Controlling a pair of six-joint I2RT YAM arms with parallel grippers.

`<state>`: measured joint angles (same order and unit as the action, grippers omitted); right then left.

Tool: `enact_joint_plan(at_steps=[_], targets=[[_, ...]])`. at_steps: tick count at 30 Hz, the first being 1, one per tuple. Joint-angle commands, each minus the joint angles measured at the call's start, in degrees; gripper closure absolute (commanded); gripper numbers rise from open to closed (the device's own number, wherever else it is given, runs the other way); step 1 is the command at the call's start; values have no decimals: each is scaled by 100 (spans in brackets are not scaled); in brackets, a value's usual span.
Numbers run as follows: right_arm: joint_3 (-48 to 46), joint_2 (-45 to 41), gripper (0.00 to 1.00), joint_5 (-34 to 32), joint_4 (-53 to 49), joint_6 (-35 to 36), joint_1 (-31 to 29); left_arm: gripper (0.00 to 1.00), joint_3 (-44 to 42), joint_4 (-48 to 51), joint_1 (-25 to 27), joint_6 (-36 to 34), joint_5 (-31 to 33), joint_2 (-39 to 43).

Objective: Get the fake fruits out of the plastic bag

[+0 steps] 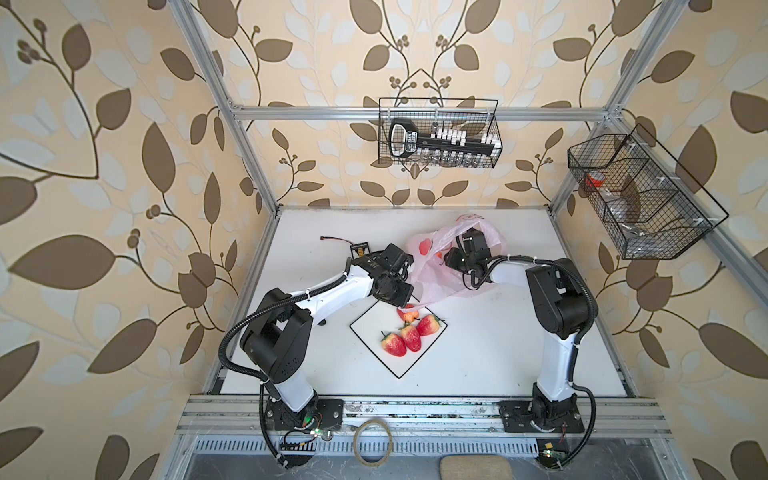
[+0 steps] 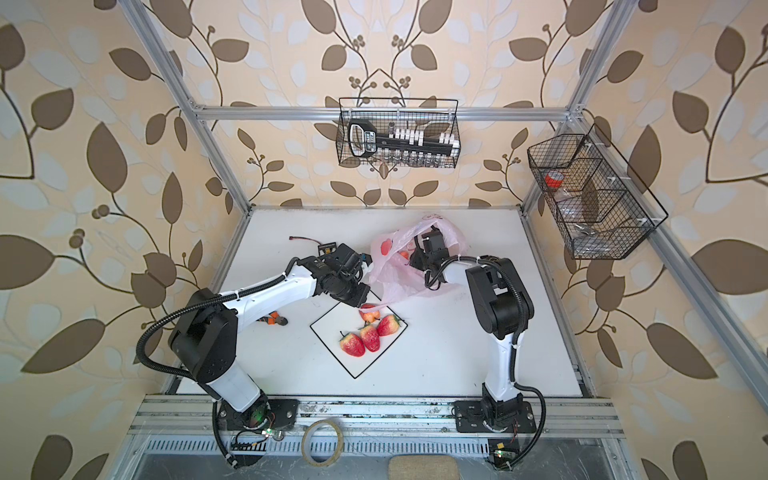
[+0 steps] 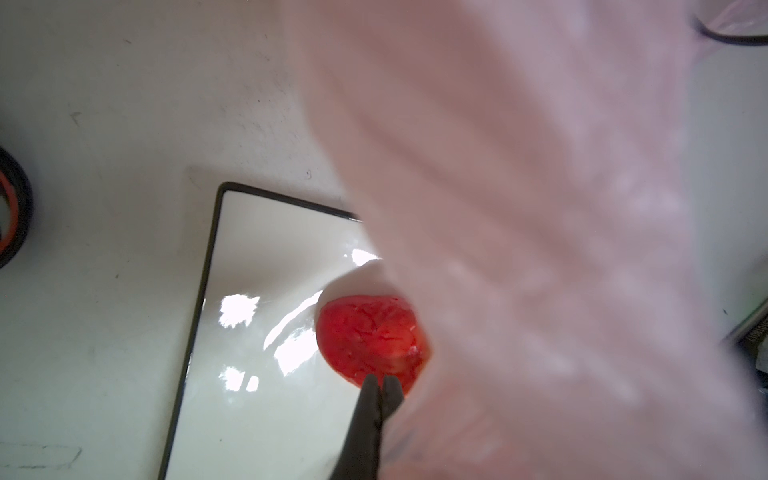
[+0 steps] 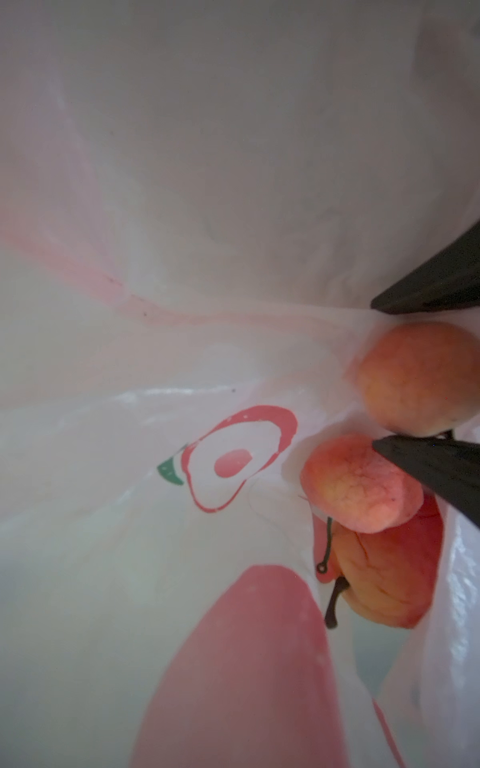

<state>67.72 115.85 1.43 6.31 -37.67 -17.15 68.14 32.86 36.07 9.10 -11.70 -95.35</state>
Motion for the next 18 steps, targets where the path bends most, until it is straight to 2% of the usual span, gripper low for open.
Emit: enact_joint_plan(at_steps=[1,9,18], targets=[[222,165,57,-58,-191,-3,-51,100,-46,63,62,-49,-57,223],[122,-154,68,-40,-127,64,-61,100,-19,58,59,22,158,217],[-547,-1154,67,229,287,138,91,100,237,71,35,136,494,71]])
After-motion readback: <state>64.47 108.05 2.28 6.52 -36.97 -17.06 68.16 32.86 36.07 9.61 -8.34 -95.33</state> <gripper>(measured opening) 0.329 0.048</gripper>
